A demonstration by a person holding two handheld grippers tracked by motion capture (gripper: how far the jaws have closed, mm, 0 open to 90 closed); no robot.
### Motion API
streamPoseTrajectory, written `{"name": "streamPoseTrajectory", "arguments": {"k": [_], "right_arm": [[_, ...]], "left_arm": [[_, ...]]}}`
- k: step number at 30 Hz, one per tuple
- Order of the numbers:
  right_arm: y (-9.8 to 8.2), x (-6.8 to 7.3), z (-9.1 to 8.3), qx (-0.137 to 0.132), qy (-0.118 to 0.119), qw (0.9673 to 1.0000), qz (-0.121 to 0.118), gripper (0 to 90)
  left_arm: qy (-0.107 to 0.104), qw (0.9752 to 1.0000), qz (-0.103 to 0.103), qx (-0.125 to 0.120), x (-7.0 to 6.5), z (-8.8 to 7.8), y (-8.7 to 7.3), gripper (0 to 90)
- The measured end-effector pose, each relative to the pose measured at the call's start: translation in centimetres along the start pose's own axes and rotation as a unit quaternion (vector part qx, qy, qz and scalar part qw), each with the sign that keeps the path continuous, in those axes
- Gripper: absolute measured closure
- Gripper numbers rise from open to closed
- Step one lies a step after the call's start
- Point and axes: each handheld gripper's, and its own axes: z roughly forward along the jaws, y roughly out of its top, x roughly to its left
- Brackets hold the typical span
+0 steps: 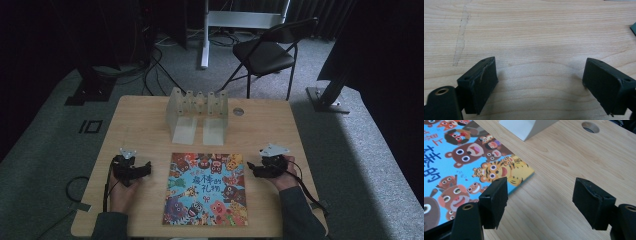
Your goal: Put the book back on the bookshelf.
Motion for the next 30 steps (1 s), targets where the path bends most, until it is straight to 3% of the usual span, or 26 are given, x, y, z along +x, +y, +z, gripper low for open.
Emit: {"name": "streamPoseTrajectory", "arguments": {"k": [14, 30], "right_arm": [[1.1, 0.7, 0.5, -0.004, 0.008, 0.9999, -0.014, 28.5], [2.5, 1.6, 2.8, 0.005, 0.035, 0.999, -0.026, 28.2]], "left_arm": [[-0.002, 1.0, 0.003, -0.004, -0.1, -0.1, -0.1, 16.9], [-0.004, 1.0, 0.005, -0.004, -0.1, -0.2, -0.1, 18.2]]}}
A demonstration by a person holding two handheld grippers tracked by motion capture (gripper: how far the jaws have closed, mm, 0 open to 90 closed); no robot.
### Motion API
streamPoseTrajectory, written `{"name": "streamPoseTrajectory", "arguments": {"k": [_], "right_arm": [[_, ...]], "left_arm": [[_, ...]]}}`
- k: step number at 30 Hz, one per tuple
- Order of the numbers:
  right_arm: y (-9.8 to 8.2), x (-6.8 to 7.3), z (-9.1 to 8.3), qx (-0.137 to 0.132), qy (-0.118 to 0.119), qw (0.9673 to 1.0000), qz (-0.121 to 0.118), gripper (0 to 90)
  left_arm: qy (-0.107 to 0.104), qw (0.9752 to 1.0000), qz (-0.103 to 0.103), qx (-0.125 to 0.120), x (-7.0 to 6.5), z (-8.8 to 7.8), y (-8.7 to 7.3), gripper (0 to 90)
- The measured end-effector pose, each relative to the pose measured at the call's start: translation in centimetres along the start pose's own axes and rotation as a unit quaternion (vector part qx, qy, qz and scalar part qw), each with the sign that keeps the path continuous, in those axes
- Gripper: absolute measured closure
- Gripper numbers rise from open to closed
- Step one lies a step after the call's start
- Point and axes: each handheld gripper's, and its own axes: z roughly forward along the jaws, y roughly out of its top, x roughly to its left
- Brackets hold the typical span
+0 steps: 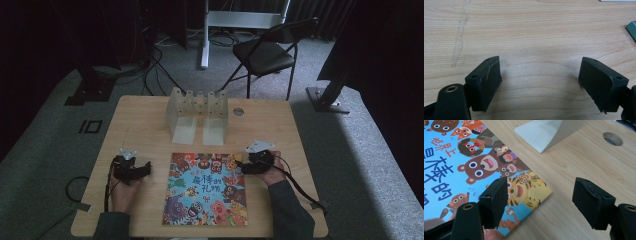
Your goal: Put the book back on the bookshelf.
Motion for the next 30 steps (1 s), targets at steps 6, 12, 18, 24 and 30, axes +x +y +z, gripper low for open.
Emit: {"name": "streamPoseTrajectory", "arguments": {"k": [6, 12, 18, 24, 30], "right_arm": [[0.2, 0.5, 1.5, 0.017, 0.014, 0.9997, -0.008, 26.2], [0.3, 0.5, 2.6, 0.022, 0.022, 0.9995, -0.002, 25.4], [-0.1, -0.4, 4.1, 0.03, 0.036, 0.9986, 0.022, 24.2], [-0.6, -0.8, 4.5, 0.029, 0.049, 0.9977, 0.038, 23.8], [-0.6, -1.0, 4.8, 0.026, 0.061, 0.9966, 0.048, 23.6]], "left_arm": [[-0.002, 1.0, 0.002, -0.001, 0.0, 0.0, 0.0, 18.2], [0.0, 1.0, -0.002, 0.0, -0.1, -0.2, 0.0, 18.3], [-0.02, 0.9996, 0.009, 0.016, -0.9, -0.8, 0.3, 42.5], [-0.076, 0.9968, 0.025, -0.009, -1.9, -1.7, 0.5, 37.3], [-0.118, 0.9891, 0.083, -0.031, -4.8, -3.3, 0.3, 28.7]]}}
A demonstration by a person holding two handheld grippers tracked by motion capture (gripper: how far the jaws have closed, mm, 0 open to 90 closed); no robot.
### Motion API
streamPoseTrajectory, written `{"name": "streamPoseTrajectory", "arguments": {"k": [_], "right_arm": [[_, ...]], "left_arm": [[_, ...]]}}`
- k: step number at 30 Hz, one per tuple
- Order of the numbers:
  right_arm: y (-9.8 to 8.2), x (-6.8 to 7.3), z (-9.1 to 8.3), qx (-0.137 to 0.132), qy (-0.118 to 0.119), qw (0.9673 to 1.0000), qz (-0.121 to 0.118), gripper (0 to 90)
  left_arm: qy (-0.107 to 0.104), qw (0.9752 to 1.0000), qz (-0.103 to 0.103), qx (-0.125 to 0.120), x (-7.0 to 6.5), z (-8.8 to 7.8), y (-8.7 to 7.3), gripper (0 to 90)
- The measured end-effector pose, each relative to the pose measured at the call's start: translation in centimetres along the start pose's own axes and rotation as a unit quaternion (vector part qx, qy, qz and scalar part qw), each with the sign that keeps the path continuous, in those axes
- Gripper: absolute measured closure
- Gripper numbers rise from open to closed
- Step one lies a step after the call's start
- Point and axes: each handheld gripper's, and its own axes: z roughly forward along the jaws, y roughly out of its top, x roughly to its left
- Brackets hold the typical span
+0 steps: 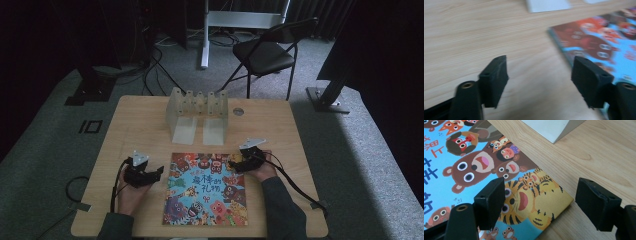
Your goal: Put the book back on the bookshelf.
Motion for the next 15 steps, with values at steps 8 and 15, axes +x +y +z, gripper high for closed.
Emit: {"name": "streamPoseTrajectory", "arguments": {"k": [8, 15], "right_arm": [[0.0, -0.3, 0.3, -0.002, 0.014, 0.9998, 0.017, 23.0], [-0.3, -0.6, 0.3, -0.003, 0.027, 0.9991, 0.032, 23.1]], "left_arm": [[-0.051, 0.9972, 0.055, 0.004, -4.5, -0.3, -0.2, 19.2], [-0.084, 0.9902, 0.111, 0.01, -8.0, -0.7, -0.7, 16.6]]}}
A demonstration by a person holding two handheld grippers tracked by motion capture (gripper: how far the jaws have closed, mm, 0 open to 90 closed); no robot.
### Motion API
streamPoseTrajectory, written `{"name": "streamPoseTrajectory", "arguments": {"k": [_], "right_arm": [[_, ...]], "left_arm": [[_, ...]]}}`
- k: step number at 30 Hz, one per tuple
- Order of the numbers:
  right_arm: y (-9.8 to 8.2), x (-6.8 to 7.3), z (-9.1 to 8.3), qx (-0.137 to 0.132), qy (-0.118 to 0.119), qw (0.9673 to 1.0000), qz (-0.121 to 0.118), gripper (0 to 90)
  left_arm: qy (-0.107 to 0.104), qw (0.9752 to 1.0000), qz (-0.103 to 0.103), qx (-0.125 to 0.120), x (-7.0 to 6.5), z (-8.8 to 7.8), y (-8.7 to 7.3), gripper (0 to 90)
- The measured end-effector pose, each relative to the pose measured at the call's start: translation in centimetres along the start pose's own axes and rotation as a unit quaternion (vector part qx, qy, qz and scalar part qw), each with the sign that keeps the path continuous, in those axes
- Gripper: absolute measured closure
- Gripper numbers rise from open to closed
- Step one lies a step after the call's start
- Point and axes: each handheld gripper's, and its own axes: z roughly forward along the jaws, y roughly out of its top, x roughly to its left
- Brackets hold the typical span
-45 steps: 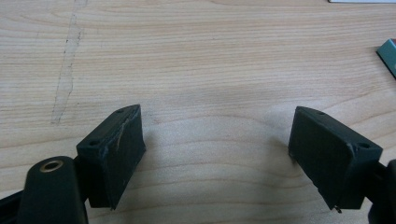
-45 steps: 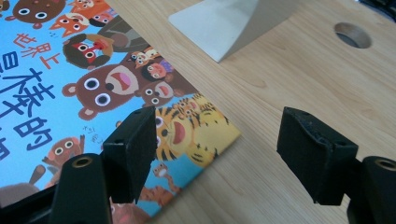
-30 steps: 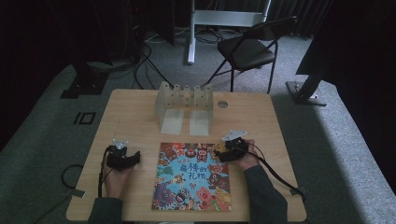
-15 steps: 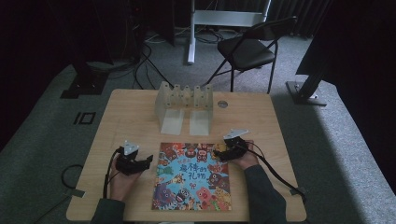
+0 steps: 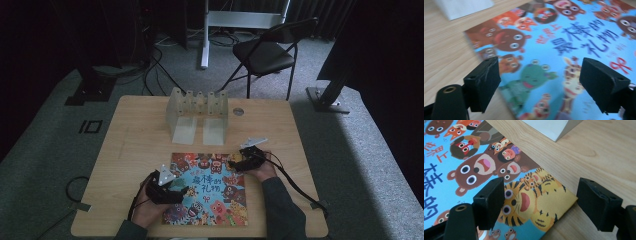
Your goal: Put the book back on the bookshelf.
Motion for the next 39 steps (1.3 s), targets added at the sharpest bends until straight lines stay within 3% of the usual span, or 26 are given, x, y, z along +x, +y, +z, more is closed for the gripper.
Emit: {"name": "streamPoseTrajectory", "arguments": {"k": [9, 17, 19, 25, 31, 34, 37, 38, 39], "right_arm": [[-0.2, -0.2, -0.2, -0.006, 0.009, 0.9998, 0.016, 24.3], [0.0, -0.3, -0.7, -0.017, 0.014, 0.9994, 0.027, 24.7], [0.1, -0.4, -1.0, -0.023, 0.017, 0.9992, 0.029, 24.6], [0.8, -0.4, -2.3, -0.051, 0.03, 0.9976, 0.037, 24.6], [1.5, -0.2, -3.1, -0.061, 0.034, 0.997, 0.033, 24.5], [1.8, -0.1, -3.4, -0.061, 0.033, 0.9971, 0.032, 24.5], [2.0, -0.1, -3.6, -0.065, 0.036, 0.9967, 0.032, 24.5], [2.1, -0.1, -3.7, -0.067, 0.039, 0.9965, 0.034, 24.5], [2.2, -0.1, -3.8, -0.068, 0.041, 0.9963, 0.033, 24.6]], "left_arm": [[-0.023, 0.9991, 0.035, 0.004, -2.5, -0.1, -0.2, 15.8], [-0.057, 0.9952, 0.079, 0.0, -5.3, -0.5, -0.3, 15.8], [-0.07, 0.9936, 0.088, 0.003, -5.9, -0.6, -0.4, 14.4], [-0.083, 0.9869, 0.138, 0.003, -8.4, -0.7, -0.4, 10.9], [-0.099, 0.9834, 0.152, 0.009, -9.9, -0.3, -0.3, 3.7], [-0.096, 0.9831, 0.155, 0.014, -10.4, 0.4, -0.4, 2.6], [-0.084, 0.9845, 0.153, 0.008, -10.5, 0.6, -0.2, 2.6], [-0.071, 0.9858, 0.152, 0.005, -10.6, 0.7, 0.0, 2.7], [-0.073, 0.986, 0.15, 0.006, -10.5, 0.7, 0.0, 1.9]]}}
